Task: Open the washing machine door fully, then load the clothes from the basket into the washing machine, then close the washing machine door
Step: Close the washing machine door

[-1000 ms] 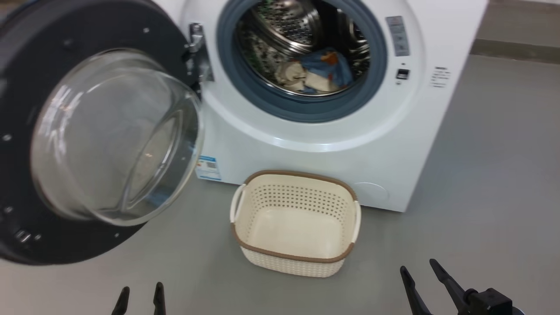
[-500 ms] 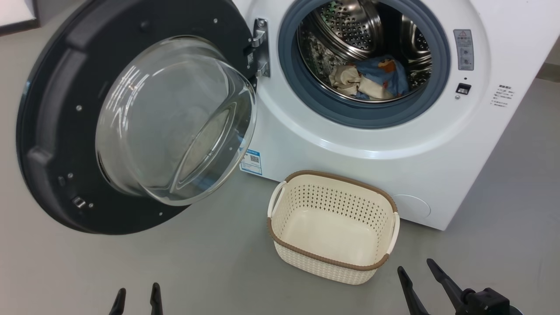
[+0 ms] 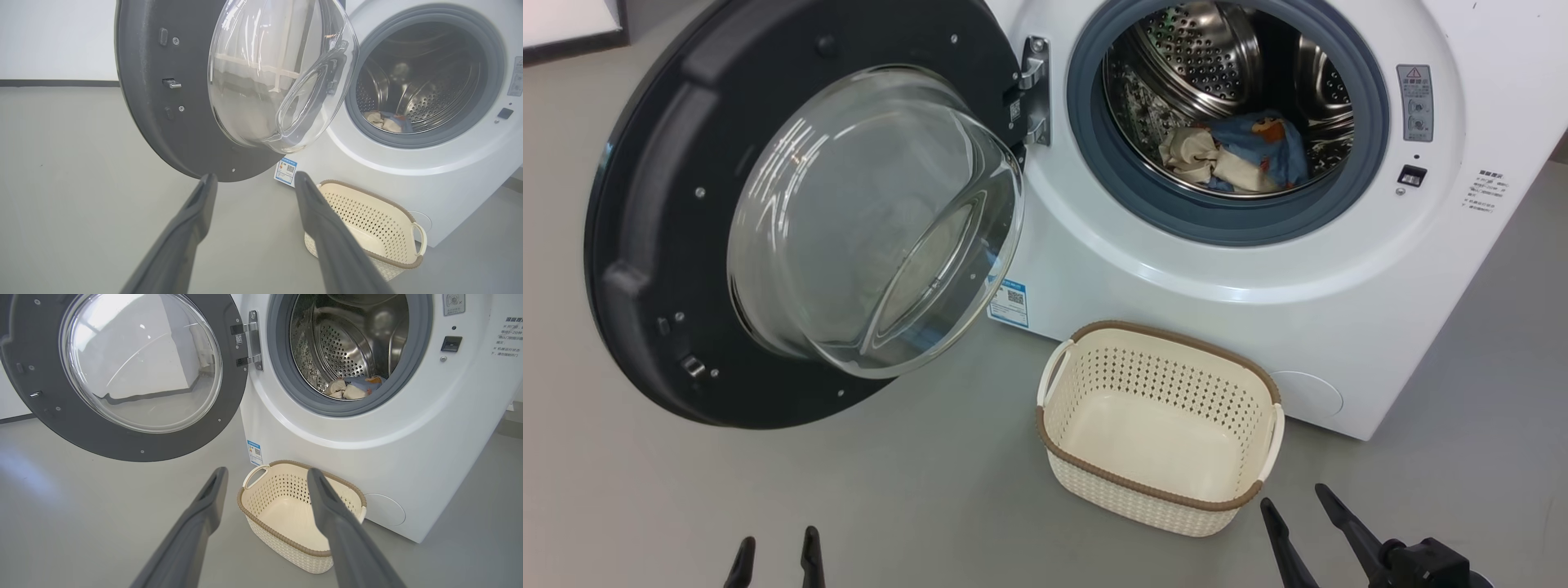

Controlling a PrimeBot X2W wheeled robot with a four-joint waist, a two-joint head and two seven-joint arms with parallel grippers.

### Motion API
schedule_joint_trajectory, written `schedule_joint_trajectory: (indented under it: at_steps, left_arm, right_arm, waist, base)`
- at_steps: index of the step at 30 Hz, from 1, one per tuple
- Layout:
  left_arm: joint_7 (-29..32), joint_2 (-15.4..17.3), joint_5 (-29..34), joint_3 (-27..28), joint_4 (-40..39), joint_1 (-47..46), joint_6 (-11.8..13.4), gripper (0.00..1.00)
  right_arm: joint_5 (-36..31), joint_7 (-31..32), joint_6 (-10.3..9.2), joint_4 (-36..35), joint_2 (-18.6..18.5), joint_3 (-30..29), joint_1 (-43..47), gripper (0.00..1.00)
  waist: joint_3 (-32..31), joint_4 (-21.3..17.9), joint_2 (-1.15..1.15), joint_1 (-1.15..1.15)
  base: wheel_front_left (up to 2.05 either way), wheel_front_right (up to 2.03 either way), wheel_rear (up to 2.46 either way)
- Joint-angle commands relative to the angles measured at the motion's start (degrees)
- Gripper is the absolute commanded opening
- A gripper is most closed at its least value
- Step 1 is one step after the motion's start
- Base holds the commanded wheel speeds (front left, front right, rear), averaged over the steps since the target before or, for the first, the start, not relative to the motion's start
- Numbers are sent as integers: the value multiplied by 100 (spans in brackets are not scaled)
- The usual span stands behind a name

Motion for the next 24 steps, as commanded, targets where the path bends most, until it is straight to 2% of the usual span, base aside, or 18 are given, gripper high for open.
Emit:
schedule_joint_trajectory:
  at_steps: [1,7,8,9,10,15,18,24]
  left_arm:
    - [-36,30,-61,195,-185,-59,61,100]
    - [-36,30,-98,228,-205,-51,83,100]
    - [-36,30,-124,241,-207,-49,91,72]
    - [-36,30,-148,271,-209,-45,102,20]
    - [-36,30,-184,318,-210,-44,106,0]
    - [-36,30,-567,678,-203,-67,92,0]
    - [-36,30,-952,1102,-169,-130,64,0]
    - [-36,30,-1320,2225,-41,-449,-277,0]
  right_arm:
    - [-80,-69,8,-120,-43,143,-296,100]
    - [-75,-69,8,-116,-43,162,-325,100]
    - [-74,-69,8,-116,-42,165,-330,100]
    - [-74,-69,8,-114,-41,168,-334,100]
    - [-73,-69,8,-114,-40,171,-335,100]
    - [-75,-69,8,-125,-31,173,-327,100]
    - [-76,-69,8,-126,-16,169,-315,100]
    - [-75,-69,8,-130,7,146,-283,100]
  waist:
    - [13,9,0,0]
    - [41,29,0,0]
    - [45,32,0,0]
    - [48,35,0,0]
    - [50,37,0,0]
    - [57,45,0,0]
    - [53,44,0,0]
    - [53,-2,0,0]
  base:
    - [0,0,0]
    - [0,0,0]
    - [0,0,0]
    - [0,0,0]
    - [0,0,0]
    - [0,0,0]
    - [0,0,0]
    - [0,0,0]
